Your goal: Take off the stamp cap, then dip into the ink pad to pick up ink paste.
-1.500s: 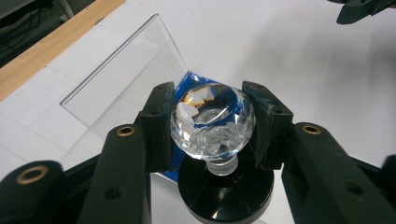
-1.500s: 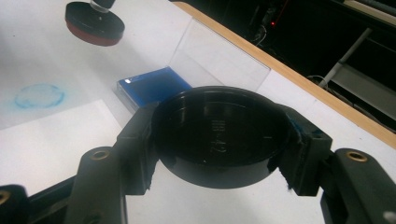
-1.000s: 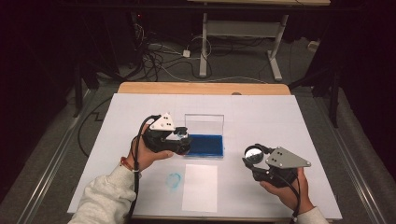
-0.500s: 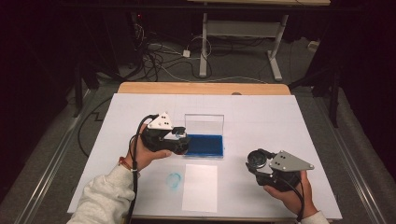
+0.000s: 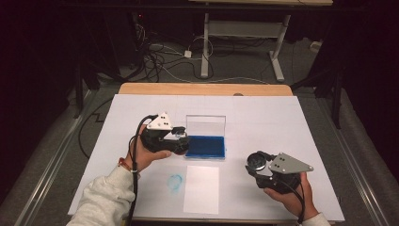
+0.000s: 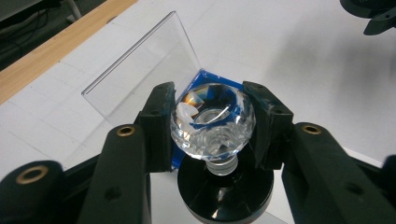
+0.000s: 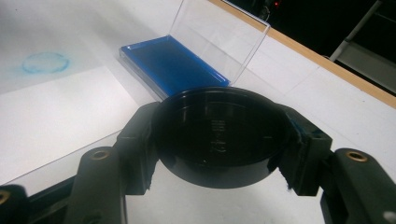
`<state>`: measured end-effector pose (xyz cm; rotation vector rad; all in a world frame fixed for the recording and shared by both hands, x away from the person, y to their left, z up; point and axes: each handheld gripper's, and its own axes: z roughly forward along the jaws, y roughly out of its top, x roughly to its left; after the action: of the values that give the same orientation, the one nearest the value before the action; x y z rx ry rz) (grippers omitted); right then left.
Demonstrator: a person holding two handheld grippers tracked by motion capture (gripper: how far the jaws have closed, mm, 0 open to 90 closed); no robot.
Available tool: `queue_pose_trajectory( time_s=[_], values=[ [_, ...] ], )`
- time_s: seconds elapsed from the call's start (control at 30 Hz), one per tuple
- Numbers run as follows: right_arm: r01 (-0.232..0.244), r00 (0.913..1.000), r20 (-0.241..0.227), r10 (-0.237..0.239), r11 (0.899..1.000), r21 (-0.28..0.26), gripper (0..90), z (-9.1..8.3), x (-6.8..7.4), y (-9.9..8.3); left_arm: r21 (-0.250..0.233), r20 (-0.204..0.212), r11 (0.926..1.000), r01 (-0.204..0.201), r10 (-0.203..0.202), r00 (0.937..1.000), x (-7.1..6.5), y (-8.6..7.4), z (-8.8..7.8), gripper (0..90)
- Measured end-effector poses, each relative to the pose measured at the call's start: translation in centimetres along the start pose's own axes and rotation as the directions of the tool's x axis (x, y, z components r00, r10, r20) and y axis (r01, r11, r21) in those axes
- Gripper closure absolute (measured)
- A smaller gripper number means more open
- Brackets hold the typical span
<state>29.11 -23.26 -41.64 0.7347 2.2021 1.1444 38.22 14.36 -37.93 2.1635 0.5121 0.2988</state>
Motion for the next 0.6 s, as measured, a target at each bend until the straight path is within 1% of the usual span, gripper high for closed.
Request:
queue_pose_trajectory(
  time_s=[0.17,0.27,0.37,0.43,0.5,0.6],
  values=[
    [0.0,1.0,-0.002,0.0,1.0,0.001,38.8,0.0,-0.1,-0.1,0.013,-0.002,0.9998,-0.016,0.016,0.9999,-0.2,0.1,0.2,55.2],
    [0.01,0.9999,0.0,-0.01,1.0,-0.002,38.8,-0.1,-0.1,0.0,0.014,-0.001,0.9996,-0.024,0.024,0.9997,-0.3,0.2,0.3,55.2],
    [0.005,1.0,-0.005,-0.005,1.0,-0.007,38.9,-0.2,-0.2,0.0,0.005,-0.001,0.9998,-0.02,0.02,0.9998,-0.4,0.5,0.3,55.2],
    [-0.004,1.0,-0.007,0.004,1.0,-0.01,38.9,-0.1,-0.3,0.0,0.004,-0.004,0.9996,-0.027,0.027,0.9996,-0.3,0.8,0.3,55.2],
    [-0.003,0.9999,-0.011,0.003,1.0,-0.009,38.8,0.0,-0.3,0.0,-0.01,-0.011,0.9996,-0.028,0.028,0.9995,-0.3,1.2,0.3,55.2],
    [-0.005,0.9999,-0.014,0.005,1.0,-0.009,38.8,0.1,-0.4,-0.1,-0.012,-0.012,0.9993,-0.035,0.035,0.9993,-0.3,1.8,0.5,55.2]
  ],
)
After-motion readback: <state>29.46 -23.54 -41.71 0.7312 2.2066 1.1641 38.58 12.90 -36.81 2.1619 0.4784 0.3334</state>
